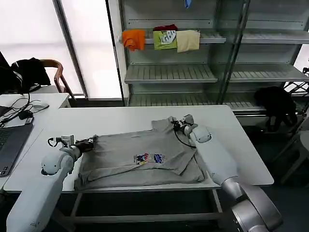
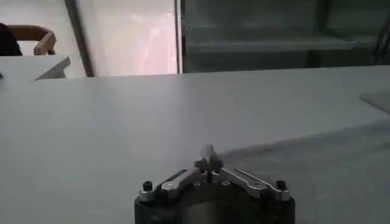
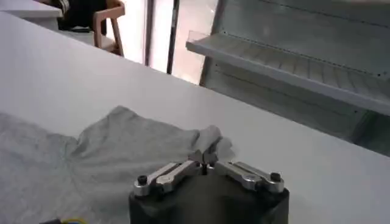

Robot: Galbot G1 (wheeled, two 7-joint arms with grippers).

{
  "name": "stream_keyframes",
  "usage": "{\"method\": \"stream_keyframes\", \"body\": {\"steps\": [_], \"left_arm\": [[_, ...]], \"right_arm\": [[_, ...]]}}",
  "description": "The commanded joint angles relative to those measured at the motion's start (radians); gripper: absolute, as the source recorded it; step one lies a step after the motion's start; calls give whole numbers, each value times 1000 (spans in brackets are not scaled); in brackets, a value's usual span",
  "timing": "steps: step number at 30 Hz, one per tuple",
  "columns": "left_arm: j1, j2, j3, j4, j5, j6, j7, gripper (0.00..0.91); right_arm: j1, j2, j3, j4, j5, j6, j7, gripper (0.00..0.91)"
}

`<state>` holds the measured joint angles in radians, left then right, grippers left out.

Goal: Fold and organize the clothes.

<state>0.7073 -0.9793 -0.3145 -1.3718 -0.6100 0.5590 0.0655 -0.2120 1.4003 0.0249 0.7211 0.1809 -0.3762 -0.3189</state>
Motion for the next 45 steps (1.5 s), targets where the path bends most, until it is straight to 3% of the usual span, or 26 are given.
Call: {"method": "stream_keyframes", "body": {"steps": [1,10,16,26,35,45], "left_arm": [[-3,21,-6,-117,-80,-31,-37,0],[122,67,-51,-220,-81,-89,-37,0],[234,81,-103,-307,-80,-124,-66,0],[455,72,-203,-500,-67,-128,-144,0],[599,35,-247,-625,-49,-119,-241,10],[650,24,-245,-654,12,-135,-252,20]], "right_arm": [[-1,-53,1,191,92,-22,15,0],[-148,-247,-44,601,268,-62,106,0],[-307,-328,-22,808,381,75,160,0],[-529,-429,23,1037,388,90,231,0],[-689,-493,97,1174,384,89,230,0],[-888,-540,191,1255,374,108,224,0]]}}
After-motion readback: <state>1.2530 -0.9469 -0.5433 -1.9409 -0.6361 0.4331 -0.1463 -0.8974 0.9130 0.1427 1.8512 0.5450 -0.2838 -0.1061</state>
